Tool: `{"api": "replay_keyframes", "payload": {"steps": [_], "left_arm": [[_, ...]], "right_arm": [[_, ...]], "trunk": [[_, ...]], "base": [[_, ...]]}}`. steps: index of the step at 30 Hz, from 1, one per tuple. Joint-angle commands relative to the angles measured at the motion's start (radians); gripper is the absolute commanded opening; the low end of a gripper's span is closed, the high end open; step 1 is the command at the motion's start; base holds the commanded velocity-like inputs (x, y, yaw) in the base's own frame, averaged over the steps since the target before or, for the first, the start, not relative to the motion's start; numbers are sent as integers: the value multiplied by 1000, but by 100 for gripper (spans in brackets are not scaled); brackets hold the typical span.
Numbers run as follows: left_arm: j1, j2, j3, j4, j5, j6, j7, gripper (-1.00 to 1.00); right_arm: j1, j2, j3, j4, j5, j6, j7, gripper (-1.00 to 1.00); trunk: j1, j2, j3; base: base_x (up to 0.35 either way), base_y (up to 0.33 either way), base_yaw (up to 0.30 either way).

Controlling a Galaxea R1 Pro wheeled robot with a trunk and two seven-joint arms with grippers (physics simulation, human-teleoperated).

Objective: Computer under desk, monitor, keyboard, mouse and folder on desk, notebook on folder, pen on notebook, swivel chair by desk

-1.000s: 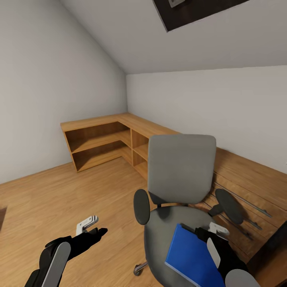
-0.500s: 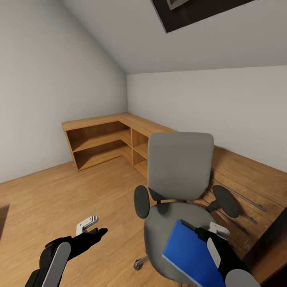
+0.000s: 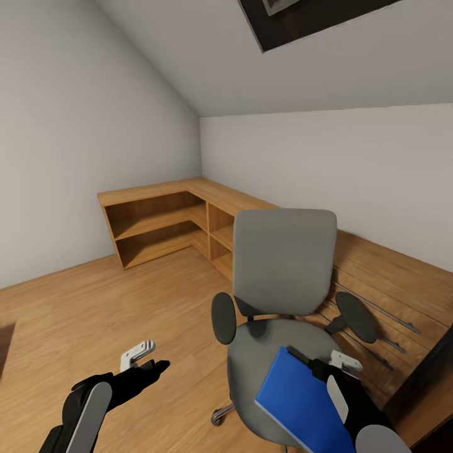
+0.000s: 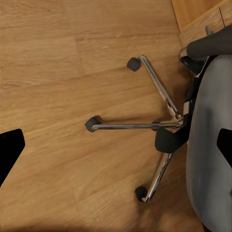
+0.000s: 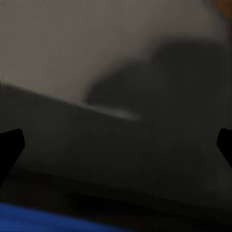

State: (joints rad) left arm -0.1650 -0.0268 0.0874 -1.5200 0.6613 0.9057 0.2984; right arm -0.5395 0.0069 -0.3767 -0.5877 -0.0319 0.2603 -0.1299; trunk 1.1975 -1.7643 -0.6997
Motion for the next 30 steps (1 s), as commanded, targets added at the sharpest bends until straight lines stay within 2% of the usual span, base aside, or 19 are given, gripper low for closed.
{"api": "replay_keyframes", "payload": {"steps": [1, 4, 9, 13, 18, 20, 22, 27, 28, 30], "left_arm": [[-1, -1, 2, -1, 11, 5, 8, 100], [-1, -1, 2, 0, 11, 4, 7, 100], [-1, -1, 2, 0, 11, 4, 8, 100], [-1, -1, 2, 0, 11, 4, 8, 100], [-1, -2, 2, 1, 11, 4, 10, 100], [-1, -2, 2, 1, 10, 4, 10, 100], [-1, -2, 2, 1, 10, 4, 10, 100], [-1, -1, 2, 0, 7, 4, 13, 100], [-1, 0, 3, 0, 5, 4, 10, 100], [-1, 0, 2, 0, 6, 3, 9, 100]], "right_arm": [[0, 1, -2, -5, -3, 5, -2, 100], [0, 1, -2, -12, -3, 4, -1, 100], [0, 7, 1, -94, -2, 4, 1, 100], [0, 10, 2, -114, -3, 4, 1, 100], [5, 43, 4, -189, -1, 6, 1, 100], [15, 71, 5, -272, 1, 12, 1, 100], [32, 90, 6, -313, 2, 15, 1, 100], [44, 100, 6, -357, 0, 53, 4, 100], [46, 103, 6, -380, -3, 95, 6, 100], [47, 107, 6, -399, -6, 127, 8, 100]], "trunk": [[0, 0, -1], [0, 0, -1], [-19, 35, 15], [-35, 63, 27], [-54, 98, 43], [-61, 112, 49], [-69, 126, 55], [-69, 126, 55], [-69, 126, 55], [-69, 126, 55]], "base": [[0, 0, 0], [0, 0, 0], [0, 0, 0], [0, 0, 0], [0, 0, 0], [0, 0, 0], [0, 0, 0], [0, 0, 0], [0, 0, 0], [0, 0, 0]]}}
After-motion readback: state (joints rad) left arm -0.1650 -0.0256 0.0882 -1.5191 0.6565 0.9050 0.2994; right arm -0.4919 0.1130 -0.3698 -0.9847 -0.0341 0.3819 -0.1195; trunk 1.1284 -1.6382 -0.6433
